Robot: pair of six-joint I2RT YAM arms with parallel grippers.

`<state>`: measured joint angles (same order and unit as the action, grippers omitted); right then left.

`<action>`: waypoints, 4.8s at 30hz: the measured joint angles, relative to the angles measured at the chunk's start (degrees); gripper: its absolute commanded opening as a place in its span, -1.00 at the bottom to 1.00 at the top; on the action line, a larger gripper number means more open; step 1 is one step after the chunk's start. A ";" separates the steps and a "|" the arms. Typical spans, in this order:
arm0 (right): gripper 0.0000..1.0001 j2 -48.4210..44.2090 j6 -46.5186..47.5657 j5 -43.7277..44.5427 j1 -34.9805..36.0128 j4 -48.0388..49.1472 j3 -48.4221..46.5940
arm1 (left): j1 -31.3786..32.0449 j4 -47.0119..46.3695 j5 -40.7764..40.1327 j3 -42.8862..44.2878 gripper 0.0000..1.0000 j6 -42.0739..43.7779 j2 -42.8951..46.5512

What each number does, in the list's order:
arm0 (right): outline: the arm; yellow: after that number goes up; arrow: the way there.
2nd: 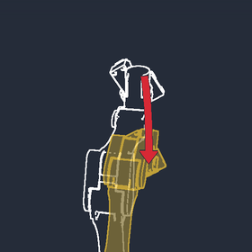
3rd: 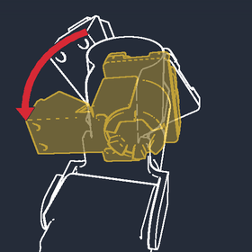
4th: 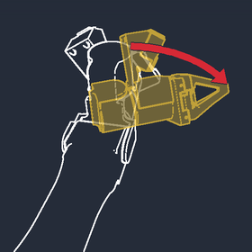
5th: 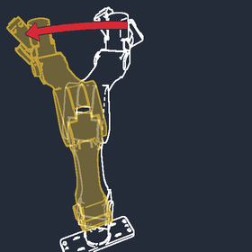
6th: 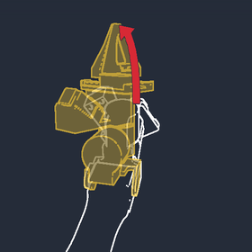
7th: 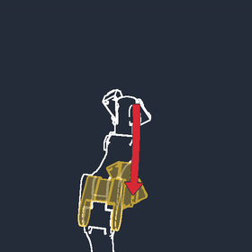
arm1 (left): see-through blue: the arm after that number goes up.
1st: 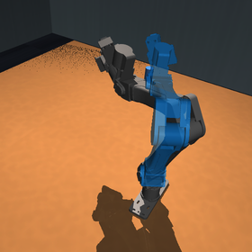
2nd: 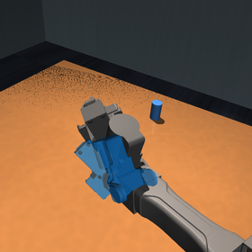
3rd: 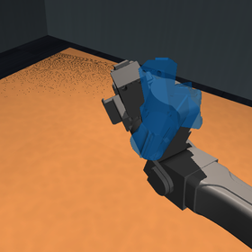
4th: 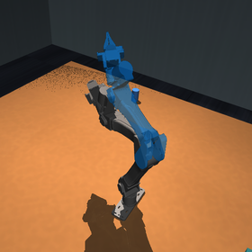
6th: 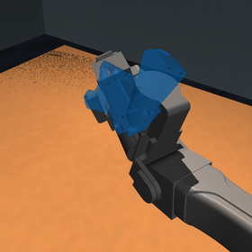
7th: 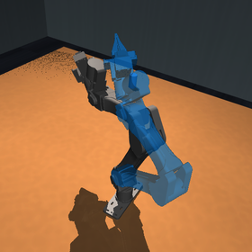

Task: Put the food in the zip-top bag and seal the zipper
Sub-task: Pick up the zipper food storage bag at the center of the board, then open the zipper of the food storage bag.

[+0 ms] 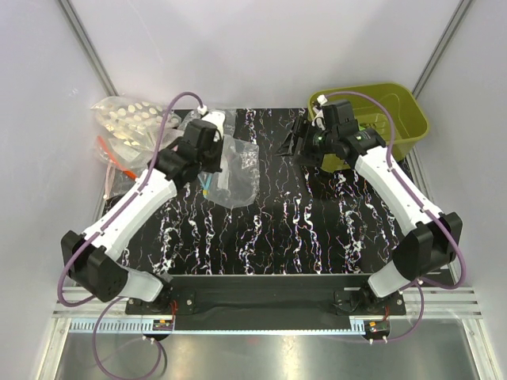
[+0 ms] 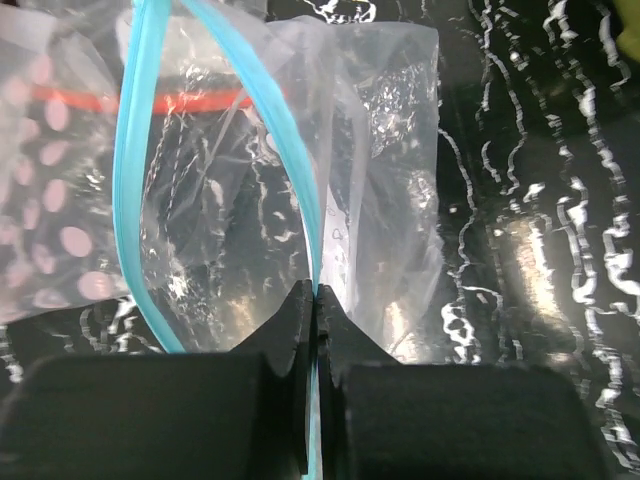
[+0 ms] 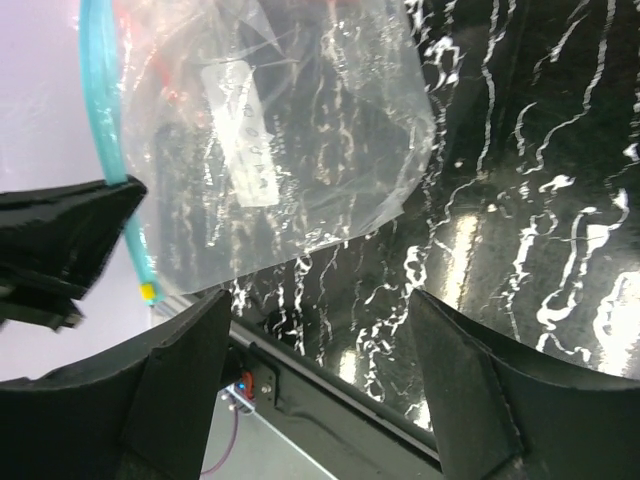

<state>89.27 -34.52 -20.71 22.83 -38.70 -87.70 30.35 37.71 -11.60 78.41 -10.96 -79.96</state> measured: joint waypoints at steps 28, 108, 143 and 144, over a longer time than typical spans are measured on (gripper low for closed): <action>0.34 4.13 -3.30 -11.87 0.94 5.49 -2.78 | 13.90 -4.96 -1.68 2.56 -1.00 3.58 -3.23; -1.00 3.78 -4.70 -0.37 2.58 5.31 -2.05 | 3.32 7.32 9.49 15.87 0.51 -16.48 -8.24; 0.01 16.02 0.11 3.54 3.26 5.60 -5.49 | 12.13 22.91 -22.18 34.21 -1.00 -2.36 -25.46; 0.04 16.02 0.31 3.43 3.26 5.92 -5.49 | 12.13 22.97 -22.60 34.51 -1.00 -2.38 -26.23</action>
<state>105.30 -34.22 -17.28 26.09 -32.77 -93.19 42.48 60.69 -34.20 112.92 -13.34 -106.19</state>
